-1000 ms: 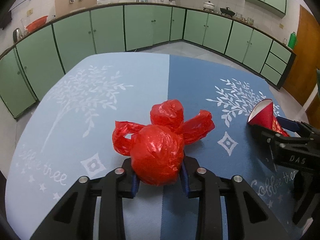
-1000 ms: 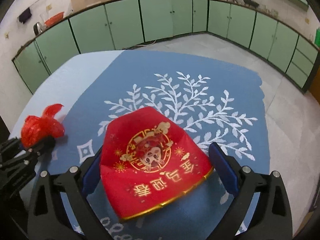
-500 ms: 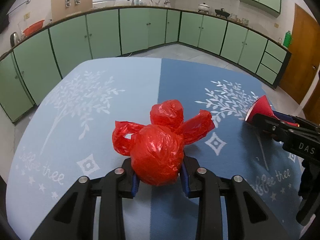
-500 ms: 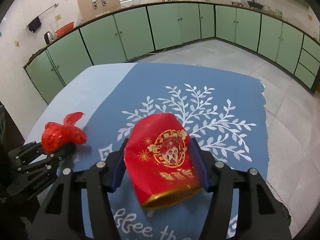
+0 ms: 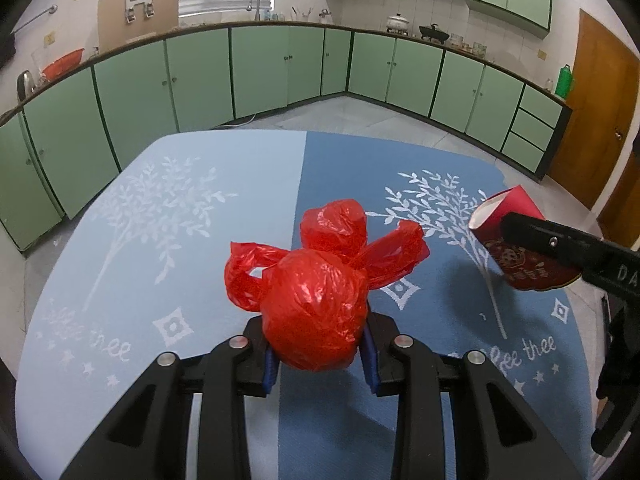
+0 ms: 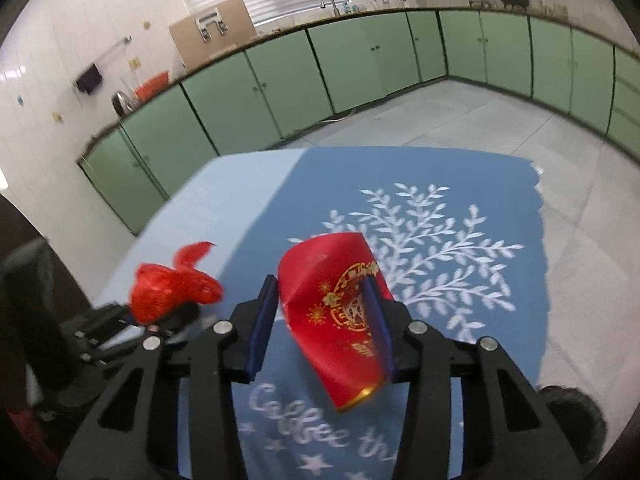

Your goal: Collect trash

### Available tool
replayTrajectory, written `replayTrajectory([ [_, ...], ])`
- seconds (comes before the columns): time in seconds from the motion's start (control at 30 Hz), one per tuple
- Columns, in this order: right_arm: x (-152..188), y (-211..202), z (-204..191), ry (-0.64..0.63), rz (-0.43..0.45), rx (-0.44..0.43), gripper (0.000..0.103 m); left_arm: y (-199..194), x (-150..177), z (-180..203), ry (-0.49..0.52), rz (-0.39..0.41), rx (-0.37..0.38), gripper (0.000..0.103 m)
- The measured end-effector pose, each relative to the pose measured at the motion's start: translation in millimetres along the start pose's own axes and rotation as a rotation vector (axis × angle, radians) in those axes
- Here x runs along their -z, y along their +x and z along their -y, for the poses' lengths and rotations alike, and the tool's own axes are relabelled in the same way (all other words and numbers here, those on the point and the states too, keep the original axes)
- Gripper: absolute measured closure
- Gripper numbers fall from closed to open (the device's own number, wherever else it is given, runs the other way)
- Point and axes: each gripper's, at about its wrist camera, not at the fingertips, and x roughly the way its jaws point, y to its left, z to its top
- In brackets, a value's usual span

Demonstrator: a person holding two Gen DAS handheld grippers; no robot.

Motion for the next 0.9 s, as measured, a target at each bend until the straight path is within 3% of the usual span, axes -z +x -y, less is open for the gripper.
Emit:
replayTrajectory([
  [0.1,-0.9,0.1,-1.6,0.004,0.002,0.013,0.062,-4.2,0.7,-2.0,0.005,0.008,-0.009,0.071],
  [0.2,1.2,1.8,-1.3,0.005,-0.004,0.048,0.052,-5.3,1.7,-4.4,0.001,0.007,-0.019,0.071],
  [0.37,3.5,3.7,-3.6,-0.041,-0.007,0.131,0.053,-4.8,0.7,-4.5,-0.003,0.007,-0.023,0.071],
  [0.43,4.2,4.2,0.2,-0.037,-0.015,0.136,0.058,-4.1,0.3,-3.3,-0.002,0.008,-0.021,0.071],
  [0.5,5.6,6.8,3.5,-0.047,-0.034,0.152,0.081,-1.9,-0.5,-1.7,-0.003,0.004,-0.017,0.071],
  [0.57,7.2,7.9,6.5,-0.051,-0.042,0.150,0.094,-1.7,-0.4,-0.7,-0.002,0.004,-0.014,0.071],
  [0.63,9.0,6.6,6.7,-0.051,-0.043,0.126,0.094,-0.9,-0.2,0.6,0.004,0.002,-0.009,0.071],
  [0.73,10.2,-0.2,4.2,-0.056,-0.026,0.124,0.088,-0.4,0.4,1.2,0.008,-0.002,-0.004,0.071],
  [0.8,11.3,-3.0,3.2,-0.067,-0.030,0.136,0.056,-0.9,0.8,2.0,0.013,-0.002,-0.002,0.071],
  [0.87,13.6,-5.1,3.4,-0.081,-0.025,0.158,0.043,-1.4,1.8,2.9,0.017,-0.002,-0.001,0.071],
  [0.9,14.9,-5.0,4.9,-0.086,-0.026,0.167,0.042,-1.3,2.5,2.6,0.018,-0.003,-0.002,0.071],
])
